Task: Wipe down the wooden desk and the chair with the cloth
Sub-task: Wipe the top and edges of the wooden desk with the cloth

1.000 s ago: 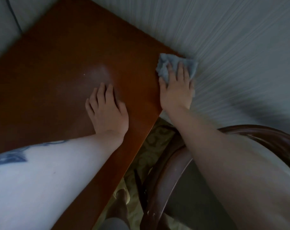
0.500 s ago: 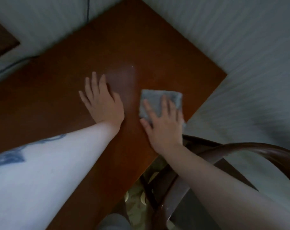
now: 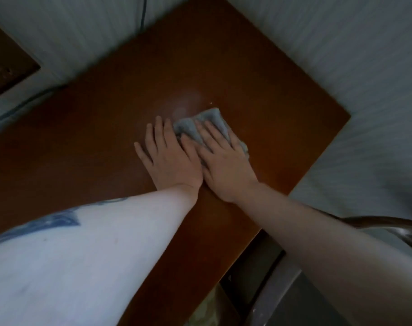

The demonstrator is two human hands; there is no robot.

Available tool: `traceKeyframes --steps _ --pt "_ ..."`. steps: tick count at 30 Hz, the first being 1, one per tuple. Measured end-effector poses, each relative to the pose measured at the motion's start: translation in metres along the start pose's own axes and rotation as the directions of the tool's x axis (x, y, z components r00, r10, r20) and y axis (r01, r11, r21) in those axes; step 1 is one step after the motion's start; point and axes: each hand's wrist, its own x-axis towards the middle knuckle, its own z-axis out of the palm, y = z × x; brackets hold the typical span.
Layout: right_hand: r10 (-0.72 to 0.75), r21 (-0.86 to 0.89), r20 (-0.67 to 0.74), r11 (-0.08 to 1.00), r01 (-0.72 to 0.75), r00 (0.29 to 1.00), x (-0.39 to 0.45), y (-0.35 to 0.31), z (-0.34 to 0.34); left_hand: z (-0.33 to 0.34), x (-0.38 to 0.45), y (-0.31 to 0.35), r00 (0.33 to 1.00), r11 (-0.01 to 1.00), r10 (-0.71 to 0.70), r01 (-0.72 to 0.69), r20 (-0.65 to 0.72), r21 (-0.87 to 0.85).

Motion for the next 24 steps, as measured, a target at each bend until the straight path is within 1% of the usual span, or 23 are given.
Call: traceKeyframes --steps 1,2,3,5,6,7,8,9,10,11,12,13,14,15,16,17,18,19,20,21,22,23,24 --pt "-0.046 -0.003 0.023 0.999 0.046 0.999 0.015 0.014 -0.006 0.000 0.000 0.000 1.000 1.000 0.002 -0.002 -0.005 0.007" --pt "0.016 0.008 0.029 1.000 -0.016 0.999 0.026 0.027 -0.010 0.000 0.001 -0.001 1.000 1.000 0.006 -0.006 -0.012 0.011" --pt "0.170 0.038 0.008 0.985 -0.171 0.985 0.033 0.036 -0.010 0.000 0.001 -0.001 1.000 1.000 0.008 -0.007 -0.020 0.014" --pt "0.512 0.114 -0.077 0.857 -0.503 0.855 0.028 0.025 -0.001 -0.001 0.000 -0.001 0.999 1.000 0.005 -0.005 -0.032 0.008" --pt "0.582 0.140 -0.107 0.811 -0.568 0.806 0.020 0.011 0.005 -0.001 -0.001 -0.001 1.000 1.000 0.005 -0.005 -0.031 0.002" --pt "0.569 0.151 -0.120 0.820 -0.552 0.813 0.013 -0.006 0.010 -0.001 -0.002 0.000 1.000 1.000 0.003 -0.003 -0.026 -0.004" --pt "0.486 0.153 -0.114 0.870 -0.468 0.866 0.008 -0.016 0.011 -0.001 -0.002 0.001 1.000 1.000 0.000 0.000 -0.019 -0.012" --pt "0.330 0.147 -0.085 0.937 -0.316 0.940 0.007 -0.017 0.010 -0.001 -0.002 0.001 1.000 1.000 -0.002 0.001 -0.011 -0.011" --pt "0.134 0.122 -0.050 0.984 -0.127 0.990 0.014 -0.004 0.004 -0.001 -0.002 0.002 1.000 1.000 0.000 0.000 -0.005 0.000" --pt "-0.026 0.080 -0.020 0.996 0.027 0.999 0.024 0.016 -0.002 -0.001 -0.002 0.002 1.000 1.000 0.004 -0.004 -0.001 0.012" --pt "-0.071 0.068 0.028 0.995 0.069 0.997 0.034 0.037 -0.010 -0.001 -0.001 0.003 1.000 1.000 0.009 -0.009 0.001 0.015" --pt "0.038 0.080 0.045 0.996 -0.042 0.998 0.040 0.060 -0.015 -0.002 -0.001 0.003 1.000 1.000 0.011 -0.011 -0.001 0.013" --pt "0.258 0.117 0.027 0.959 -0.259 0.966 0.039 0.080 -0.017 -0.002 -0.001 0.003 1.000 1.000 0.012 -0.012 0.000 0.009" --pt "0.488 0.148 -0.019 0.864 -0.480 0.873 0.030 0.093 -0.015 -0.003 -0.002 0.002 1.000 1.000 0.009 -0.009 0.009 0.005" --pt "0.648 0.160 -0.059 0.757 -0.633 0.760 0.014 0.091 -0.012 -0.004 -0.003 0.002 1.000 1.000 0.005 -0.005 0.019 0.004" --pt "0.722 0.152 -0.078 0.690 -0.708 0.687 -0.001 0.077 -0.006 -0.003 -0.004 0.001 1.000 1.000 0.005 -0.005 0.024 0.010" --pt "0.719 0.137 -0.087 0.694 -0.707 0.689 -0.015 0.056 -0.001 -0.003 -0.004 0.001 1.000 1.000 0.009 -0.009 0.023 0.019" --pt "0.646 0.121 -0.085 0.762 -0.636 0.758 -0.025 0.036 0.002 -0.002 -0.003 0.001 1.000 1.000 0.015 -0.015 0.022 0.024" --pt "0.515 0.131 -0.070 0.854 -0.504 0.854 -0.031 0.021 0.003 -0.002 -0.003 0.001 1.000 0.999 0.019 -0.019 0.023 0.026" --pt "0.332 0.125 -0.058 0.938 -0.323 0.941 -0.031 0.016 0.002 -0.002 -0.003 0.002 1.000 0.999 0.021 -0.022 0.019 0.023" --pt "0.158 0.092 -0.050 0.984 -0.153 0.986 -0.026 0.022 -0.001 -0.002 -0.003 0.002 1.000 0.999 0.027 -0.027 0.010 0.018" --pt "0.080 0.081 -0.021 0.994 -0.078 0.997 -0.021 0.036 -0.006 -0.003 -0.003 0.002 0.999 0.999 0.037 -0.037 0.003 0.012" --pt "0.125 0.103 0.009 0.987 -0.125 0.992 -0.019 0.056 -0.008 -0.005 -0.004 0.002 0.998 0.998 0.055 -0.055 -0.001 0.006"
